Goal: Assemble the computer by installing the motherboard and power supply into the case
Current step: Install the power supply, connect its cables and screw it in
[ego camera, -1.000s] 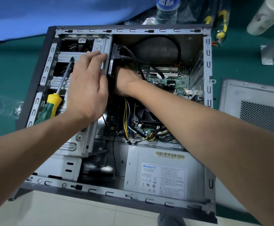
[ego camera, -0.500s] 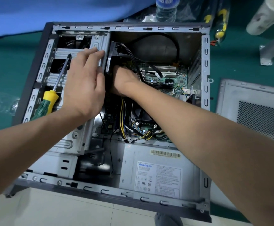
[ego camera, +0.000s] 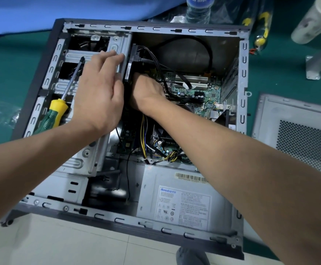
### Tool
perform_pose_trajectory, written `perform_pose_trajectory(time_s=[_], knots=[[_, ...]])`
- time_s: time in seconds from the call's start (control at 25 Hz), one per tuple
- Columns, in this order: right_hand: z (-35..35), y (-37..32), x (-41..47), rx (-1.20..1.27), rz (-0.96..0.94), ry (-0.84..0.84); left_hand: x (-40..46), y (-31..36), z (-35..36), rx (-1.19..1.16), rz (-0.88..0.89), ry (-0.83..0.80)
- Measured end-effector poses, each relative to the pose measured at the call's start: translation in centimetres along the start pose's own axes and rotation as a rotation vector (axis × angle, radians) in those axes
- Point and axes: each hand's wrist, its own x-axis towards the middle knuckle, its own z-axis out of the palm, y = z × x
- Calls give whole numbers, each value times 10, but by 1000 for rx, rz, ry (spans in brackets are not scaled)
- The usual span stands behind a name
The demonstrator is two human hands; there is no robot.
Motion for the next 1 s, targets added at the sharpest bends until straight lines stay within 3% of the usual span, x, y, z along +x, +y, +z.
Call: perform_pose_trajectory(time_s=[0.68, 1.0], knots=[[0, -2, -1, 60, 33, -105, -5, 1, 1, 4, 0, 5], [-1, -5, 0, 85, 67, 12, -1, 3, 0, 2, 6, 9]])
